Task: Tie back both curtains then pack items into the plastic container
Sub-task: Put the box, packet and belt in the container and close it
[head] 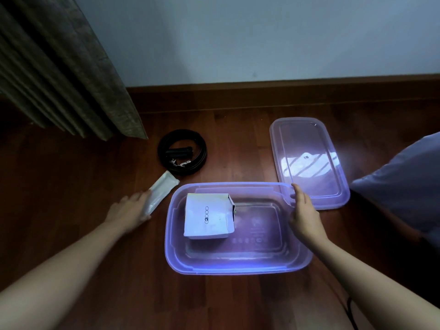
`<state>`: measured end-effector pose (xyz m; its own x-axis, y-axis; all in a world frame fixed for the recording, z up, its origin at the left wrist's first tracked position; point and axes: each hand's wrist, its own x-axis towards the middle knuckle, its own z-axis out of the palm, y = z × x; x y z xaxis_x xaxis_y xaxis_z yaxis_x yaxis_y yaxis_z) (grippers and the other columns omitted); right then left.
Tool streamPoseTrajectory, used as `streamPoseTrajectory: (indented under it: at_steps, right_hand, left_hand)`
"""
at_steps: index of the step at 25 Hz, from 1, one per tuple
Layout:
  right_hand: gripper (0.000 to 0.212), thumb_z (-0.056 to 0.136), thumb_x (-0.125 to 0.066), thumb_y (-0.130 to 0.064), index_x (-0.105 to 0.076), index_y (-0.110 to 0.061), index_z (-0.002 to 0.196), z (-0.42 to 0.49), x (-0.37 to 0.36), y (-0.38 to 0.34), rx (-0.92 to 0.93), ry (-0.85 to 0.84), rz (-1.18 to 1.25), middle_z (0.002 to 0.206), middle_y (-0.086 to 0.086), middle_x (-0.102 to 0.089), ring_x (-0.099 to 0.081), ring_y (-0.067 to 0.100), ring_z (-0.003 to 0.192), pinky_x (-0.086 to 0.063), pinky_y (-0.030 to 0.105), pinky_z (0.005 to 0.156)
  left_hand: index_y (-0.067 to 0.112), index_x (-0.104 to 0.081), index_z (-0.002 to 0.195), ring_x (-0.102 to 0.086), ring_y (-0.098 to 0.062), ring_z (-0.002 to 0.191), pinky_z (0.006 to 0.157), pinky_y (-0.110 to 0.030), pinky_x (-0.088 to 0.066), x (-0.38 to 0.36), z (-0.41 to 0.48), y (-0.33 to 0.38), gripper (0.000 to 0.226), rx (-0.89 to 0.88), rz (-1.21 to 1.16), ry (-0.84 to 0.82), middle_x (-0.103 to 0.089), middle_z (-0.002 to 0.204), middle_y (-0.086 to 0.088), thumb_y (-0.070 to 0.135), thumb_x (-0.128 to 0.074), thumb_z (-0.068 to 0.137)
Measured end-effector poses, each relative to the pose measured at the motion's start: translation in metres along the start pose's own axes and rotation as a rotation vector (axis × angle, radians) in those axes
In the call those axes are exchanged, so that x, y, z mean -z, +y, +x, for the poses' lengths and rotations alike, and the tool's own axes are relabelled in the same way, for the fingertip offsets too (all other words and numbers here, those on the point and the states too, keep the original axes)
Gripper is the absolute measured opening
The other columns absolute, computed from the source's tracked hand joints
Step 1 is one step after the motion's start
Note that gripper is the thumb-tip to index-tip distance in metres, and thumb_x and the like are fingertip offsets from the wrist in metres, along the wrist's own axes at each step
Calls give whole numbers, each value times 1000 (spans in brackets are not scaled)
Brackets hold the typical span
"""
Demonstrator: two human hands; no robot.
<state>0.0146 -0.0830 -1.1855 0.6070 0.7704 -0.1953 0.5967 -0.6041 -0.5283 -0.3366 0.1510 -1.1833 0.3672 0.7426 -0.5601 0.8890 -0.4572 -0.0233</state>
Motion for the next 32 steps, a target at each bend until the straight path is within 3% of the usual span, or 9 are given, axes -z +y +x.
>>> streamPoseTrajectory:
  at_steps: [5, 9, 13, 15, 18, 21, 24, 29, 32]
  right_hand:
    - [69, 84, -42, 5, -23, -17, 147, 1, -2, 0, -9, -4, 3, 136, 18, -45, -55, 39, 109, -46, 49, 90]
    - [68, 84, -42, 5, -24, -15, 146, 0, 0, 0, -8, 9, -7, 136, 18, -45, -55, 39, 111, -45, 47, 90]
    - [67, 84, -44, 3, -25, -14, 146, 0, -1, 0, 10, 12, 3, 135, 18, -46, -56, 37, 112, -46, 46, 89]
    - [67, 84, -44, 4, -25, -13, 146, 0, -1, 0, 8, 10, 10, 136, 18, -46, -56, 36, 113, -47, 47, 90]
    - [66, 85, -45, 3, -25, -14, 146, -1, 0, 0, 1, 1, 20, 137, 17, -46, -55, 36, 114, -47, 49, 91]
    - [67, 84, -43, 4, -25, -14, 146, 0, 0, -1, -7, 0, 25, 136, 17, -47, -56, 36, 113, -46, 46, 91]
    - [67, 85, -42, 5, -25, -14, 146, -1, 1, -2, -3, 2, 23, 135, 17, -47, -55, 36, 114, -45, 45, 90]
    - [66, 85, -42, 5, -26, -15, 146, -1, 1, -2, 1, 13, 40, 135, 17, -48, -55, 36, 113, -44, 43, 90]
    - [67, 84, -41, 5, -26, -16, 146, -1, 1, -2, 0, 18, 45, 135, 17, -48, -55, 36, 113, -44, 43, 91]
  left_hand:
    - [16, -28, 140, -55, -32, 114, 93, -44, -41, -2, -1, 17, 56, 71, 111, 38, -52, 131, -9, 32, -49, 91]
    - [16, -52, 115, -67, -31, 88, 96, -45, -33, -2, -13, 25, 25, 96, -18, 359, -71, 92, -9, 27, -41, 95]
    - [7, -61, 112, -65, -38, 75, 67, -38, -43, 11, -32, 36, 24, -44, -423, 682, -70, 86, -15, 19, -47, 96]
    - [10, -62, 117, -67, -27, 80, 64, -30, -44, 28, -42, 49, 29, -149, -721, 747, -71, 94, -7, 24, -53, 94]
    - [20, -64, 118, -62, 12, 84, 73, -10, -46, 56, -61, 79, 45, -332, -1039, 726, -65, 102, 25, 37, -69, 77]
    - [16, -63, 119, -65, 6, 85, 72, -13, -51, 54, -74, 100, 45, -848, -640, 767, -67, 107, 23, 43, -61, 83]
    - [29, -55, 114, -62, -9, 56, 42, -19, -43, 38, -76, 109, 31, -1148, -151, 597, -71, 72, 10, 38, -49, 86]
    - [28, -69, 100, -57, -12, 40, 39, -16, -5, 6, -84, 119, 39, -1095, 321, 465, -63, 54, 10, 31, -36, 79]
    - [18, -65, 117, -61, -17, 48, 40, -22, -19, -10, -82, 120, 40, -1081, 456, 426, -65, 66, 4, 19, -59, 78]
